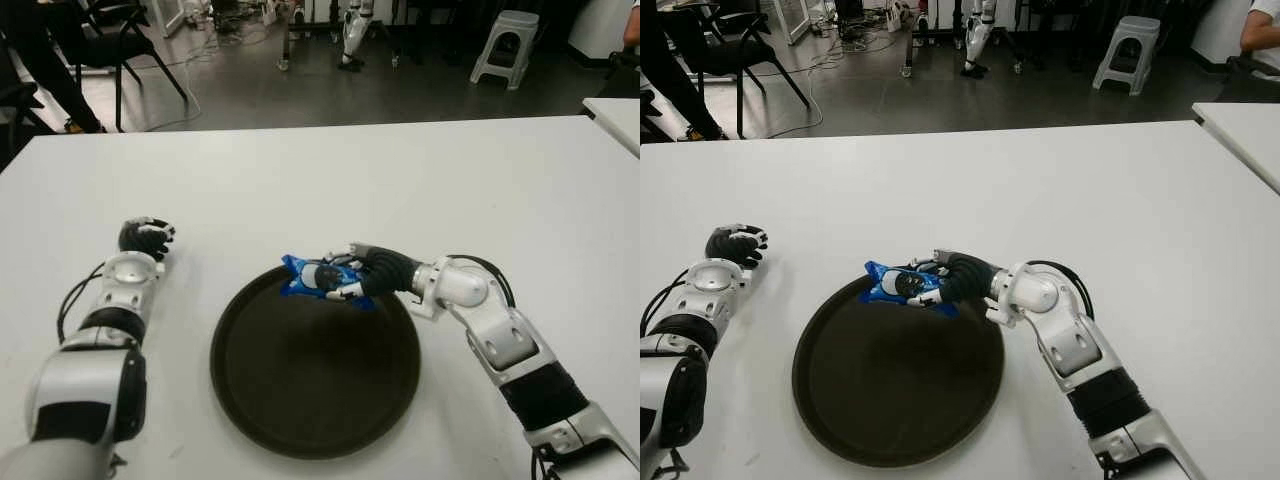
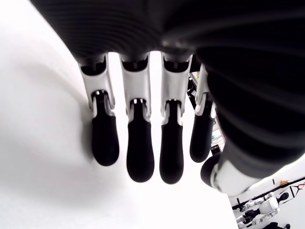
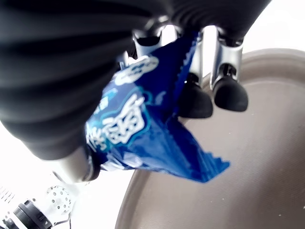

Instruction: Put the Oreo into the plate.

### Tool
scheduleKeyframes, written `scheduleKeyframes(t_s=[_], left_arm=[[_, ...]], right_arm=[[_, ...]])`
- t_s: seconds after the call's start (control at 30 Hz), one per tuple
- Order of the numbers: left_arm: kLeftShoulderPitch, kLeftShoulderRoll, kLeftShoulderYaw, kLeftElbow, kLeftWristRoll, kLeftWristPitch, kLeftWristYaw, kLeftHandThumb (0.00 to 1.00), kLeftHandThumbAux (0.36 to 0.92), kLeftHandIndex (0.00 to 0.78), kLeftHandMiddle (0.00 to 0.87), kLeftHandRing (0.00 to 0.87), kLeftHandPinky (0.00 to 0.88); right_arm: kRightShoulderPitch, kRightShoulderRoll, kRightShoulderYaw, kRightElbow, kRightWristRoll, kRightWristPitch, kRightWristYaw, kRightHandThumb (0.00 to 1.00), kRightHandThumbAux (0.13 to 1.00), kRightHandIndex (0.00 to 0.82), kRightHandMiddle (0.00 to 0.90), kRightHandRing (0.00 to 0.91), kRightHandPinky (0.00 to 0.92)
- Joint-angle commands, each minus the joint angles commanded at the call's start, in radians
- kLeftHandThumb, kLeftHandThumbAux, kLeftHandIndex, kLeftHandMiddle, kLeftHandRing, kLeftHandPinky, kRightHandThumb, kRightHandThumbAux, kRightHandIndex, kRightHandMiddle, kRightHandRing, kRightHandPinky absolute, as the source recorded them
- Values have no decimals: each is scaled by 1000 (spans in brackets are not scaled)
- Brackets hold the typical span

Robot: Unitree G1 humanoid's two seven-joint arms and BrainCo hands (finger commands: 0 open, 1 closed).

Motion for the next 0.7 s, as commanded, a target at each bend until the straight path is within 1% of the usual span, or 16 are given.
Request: scheduleKeyframes(t_s=[0.1,0.2,0.4,0.57,0.63,0.7], left_arm=[[0,0,1,0,-1,-1,-2,693,719,420,555,582,551],[-1,-1,2,0,-2,2,-3,692,720,419,553,581,559],[-4,-2,3,0,-4,8,-1,693,718,422,603,624,590],[-3,-2,5,-1,-6,9,3,693,717,422,568,588,550],[-3,-2,5,-1,-5,8,3,693,717,421,535,561,525],[-3,-1,5,0,-5,8,2,694,717,421,532,560,533]], right_arm=[[3,3,4,-4,2,1,1,744,710,439,763,791,797],[7,4,5,-10,5,0,1,743,710,439,764,792,797],[12,8,-1,-13,31,-13,15,742,710,439,762,790,795],[16,7,2,-9,45,-44,22,742,710,439,763,791,796],[17,5,8,-12,47,-41,31,742,710,439,765,791,792],[18,5,13,-22,49,-32,41,742,710,439,765,790,792]])
